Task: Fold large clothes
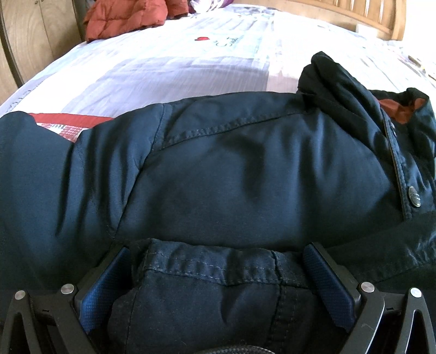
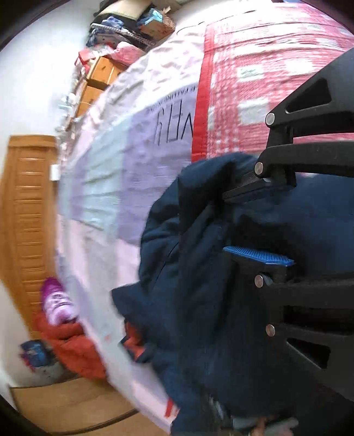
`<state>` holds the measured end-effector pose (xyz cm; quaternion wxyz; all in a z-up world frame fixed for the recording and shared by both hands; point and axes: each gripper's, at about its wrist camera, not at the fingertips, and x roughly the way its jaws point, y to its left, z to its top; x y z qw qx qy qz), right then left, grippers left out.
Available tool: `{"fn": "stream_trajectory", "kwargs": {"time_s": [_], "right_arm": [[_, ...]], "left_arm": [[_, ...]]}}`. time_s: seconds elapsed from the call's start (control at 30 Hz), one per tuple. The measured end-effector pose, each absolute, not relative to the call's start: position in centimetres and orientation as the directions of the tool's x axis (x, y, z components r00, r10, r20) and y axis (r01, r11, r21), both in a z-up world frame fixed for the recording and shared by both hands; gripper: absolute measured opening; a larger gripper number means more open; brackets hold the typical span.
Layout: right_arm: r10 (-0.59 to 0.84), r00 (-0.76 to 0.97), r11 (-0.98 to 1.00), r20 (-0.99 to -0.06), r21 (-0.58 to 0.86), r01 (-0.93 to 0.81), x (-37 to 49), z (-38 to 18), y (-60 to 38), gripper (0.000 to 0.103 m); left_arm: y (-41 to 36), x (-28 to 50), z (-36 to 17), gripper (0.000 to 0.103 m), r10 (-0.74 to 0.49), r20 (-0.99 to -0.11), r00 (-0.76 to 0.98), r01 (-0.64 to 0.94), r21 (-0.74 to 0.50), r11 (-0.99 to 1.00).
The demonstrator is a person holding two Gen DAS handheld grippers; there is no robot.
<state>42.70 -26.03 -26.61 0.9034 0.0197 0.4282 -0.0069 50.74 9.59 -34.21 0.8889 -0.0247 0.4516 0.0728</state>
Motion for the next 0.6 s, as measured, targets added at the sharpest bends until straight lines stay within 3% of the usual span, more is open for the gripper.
{"fn": "stream_trajectory", "kwargs": {"time_s": [0.13, 0.2, 0.23, 0.37, 0.43, 0.6], "right_arm": [[-0.084, 0.527, 0.994, -0.846, -0.037, 0.098, 38.7, -29.7, -28.1, 0.036], [-0.039, 0.5, 0.987, -0.865, 0.043, 0.152, 37.8, -31.9, -30.4, 0.043], [-0.05, 0.503, 0.979, -0.863, 0.057, 0.195, 37.8, -32.0, -31.2, 0.053], [-0.132, 0.52, 0.981, -0.844, -0.037, 0.189, 38.0, -30.7, -30.3, 0.053], [-0.192, 0.583, 0.979, -0.789, -0.117, 0.164, 36.8, -28.4, -28.8, 0.053], [-0.023, 0.669, 0.999, -0.743, -0.041, -0.012, 35.2, -26.1, -24.8, 0.053]], "left_arm": [[9.6, 50.7, -34.2, 0.103, 0.107, -0.805, 0.584, -0.149, 0.023, 0.989], [9.5, 50.8, -34.3, 0.103, 0.109, -0.806, 0.581, -0.147, 0.028, 0.989], [9.5, 50.9, -34.3, 0.103, 0.111, -0.809, 0.577, -0.146, 0.032, 0.989], [9.3, 51.2, -33.6, 0.103, 0.126, -0.831, 0.542, -0.14, 0.058, 0.988], [9.2, 50.4, -32.2, 0.103, 0.127, -0.828, 0.546, -0.126, 0.069, 0.99], [9.2, 44.7, -28.8, 0.103, 0.098, -0.792, 0.603, -0.066, 0.072, 0.995]]}}
